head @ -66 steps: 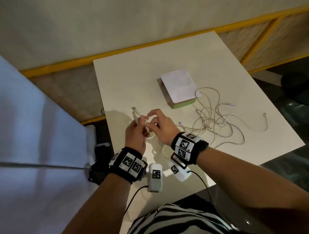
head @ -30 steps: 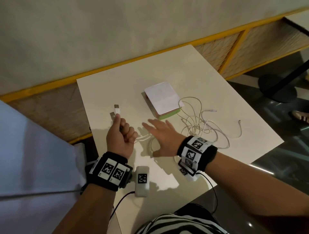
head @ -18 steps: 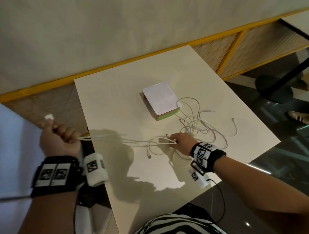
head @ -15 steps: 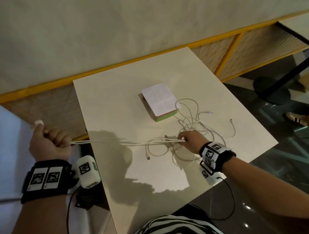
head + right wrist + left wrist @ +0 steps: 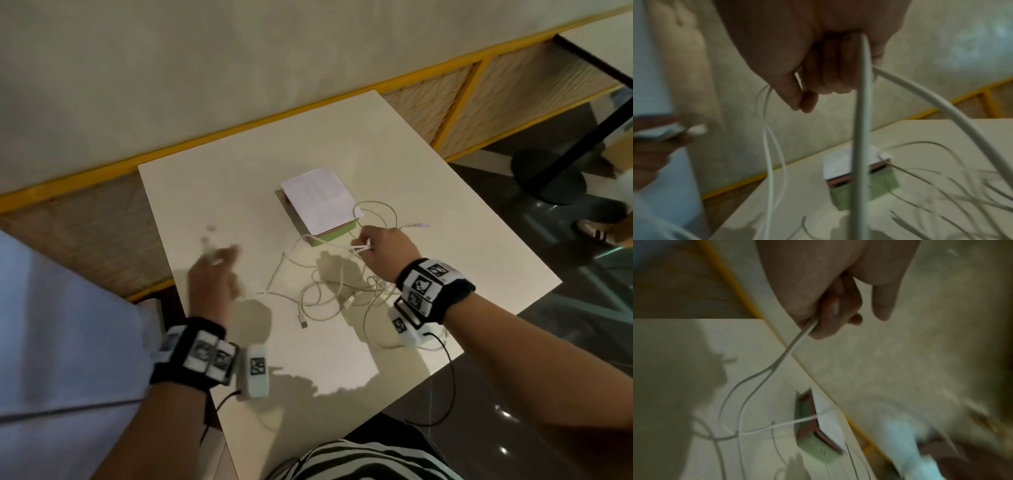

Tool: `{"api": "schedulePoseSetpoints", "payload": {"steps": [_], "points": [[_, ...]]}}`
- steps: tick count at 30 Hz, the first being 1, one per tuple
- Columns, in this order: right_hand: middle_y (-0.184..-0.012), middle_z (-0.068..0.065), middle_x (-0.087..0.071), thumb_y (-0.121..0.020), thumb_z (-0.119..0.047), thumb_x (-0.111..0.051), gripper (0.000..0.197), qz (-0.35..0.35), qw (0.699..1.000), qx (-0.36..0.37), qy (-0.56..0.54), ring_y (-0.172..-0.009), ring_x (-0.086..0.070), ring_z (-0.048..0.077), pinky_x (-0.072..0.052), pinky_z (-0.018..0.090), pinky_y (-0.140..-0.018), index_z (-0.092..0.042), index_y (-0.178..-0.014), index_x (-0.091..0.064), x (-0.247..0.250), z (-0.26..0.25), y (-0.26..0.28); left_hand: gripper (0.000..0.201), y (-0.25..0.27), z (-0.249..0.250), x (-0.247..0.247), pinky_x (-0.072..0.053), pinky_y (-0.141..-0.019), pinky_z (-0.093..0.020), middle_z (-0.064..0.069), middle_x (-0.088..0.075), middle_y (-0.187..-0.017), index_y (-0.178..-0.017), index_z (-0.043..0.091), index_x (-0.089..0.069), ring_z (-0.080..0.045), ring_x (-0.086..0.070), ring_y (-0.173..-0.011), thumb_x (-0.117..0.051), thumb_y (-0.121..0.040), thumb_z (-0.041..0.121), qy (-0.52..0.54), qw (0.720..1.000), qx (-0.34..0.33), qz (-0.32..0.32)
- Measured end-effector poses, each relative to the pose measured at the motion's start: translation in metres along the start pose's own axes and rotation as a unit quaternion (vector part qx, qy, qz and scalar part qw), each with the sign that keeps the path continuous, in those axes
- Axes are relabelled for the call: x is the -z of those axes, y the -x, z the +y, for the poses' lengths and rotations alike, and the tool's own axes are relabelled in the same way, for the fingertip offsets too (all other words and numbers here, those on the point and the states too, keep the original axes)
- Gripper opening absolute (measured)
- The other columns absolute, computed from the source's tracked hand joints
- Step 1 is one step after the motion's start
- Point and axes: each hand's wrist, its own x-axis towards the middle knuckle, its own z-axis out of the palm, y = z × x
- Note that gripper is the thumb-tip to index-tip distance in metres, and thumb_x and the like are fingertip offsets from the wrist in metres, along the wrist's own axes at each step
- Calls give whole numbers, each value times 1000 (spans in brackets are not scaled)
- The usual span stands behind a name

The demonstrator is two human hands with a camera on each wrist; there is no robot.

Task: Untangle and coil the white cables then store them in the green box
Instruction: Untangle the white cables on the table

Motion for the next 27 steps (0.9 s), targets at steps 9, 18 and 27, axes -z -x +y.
{"api": "schedulePoseSetpoints", "payload": {"steps": [9, 18, 27], "points": [[-60, -9, -43, -81, -4, -54, 47, 6, 992, 114, -58, -59, -51, 22, -30, 23, -48, -9, -125, -38, 4, -44, -1, 36, 33, 31, -78, -32, -51, -21, 5, -45, -62, -100, 20, -63, -8, -42, -51, -82, -74, 36, -308, 884, -151, -318], [-54, -8, -44, -81, -30, -68, 10, -64, 986, 35, -147, -48, -42, 5, -33, 21, -53, -24, -82, -60, 13, 20, 13, 39, 28, 40, -37, -35, -55, -22, 7, -51, -53, -62, 24, -52, -5, -49, -51, -48, -85, 54, -348, 871, -235, -256], [-56, 5, -46, -85, -33, -65, 41, -99, 986, -59, -124, -55, -53, 23, -39, 30, -57, -6, -59, -47, -1, 87, 21, 54, -1, 50, 30, -30, -54, -35, 0, -36, -35, -45, 15, -45, -18, -33, -37, -54, -78, 57, -166, 966, -199, -19]]}}
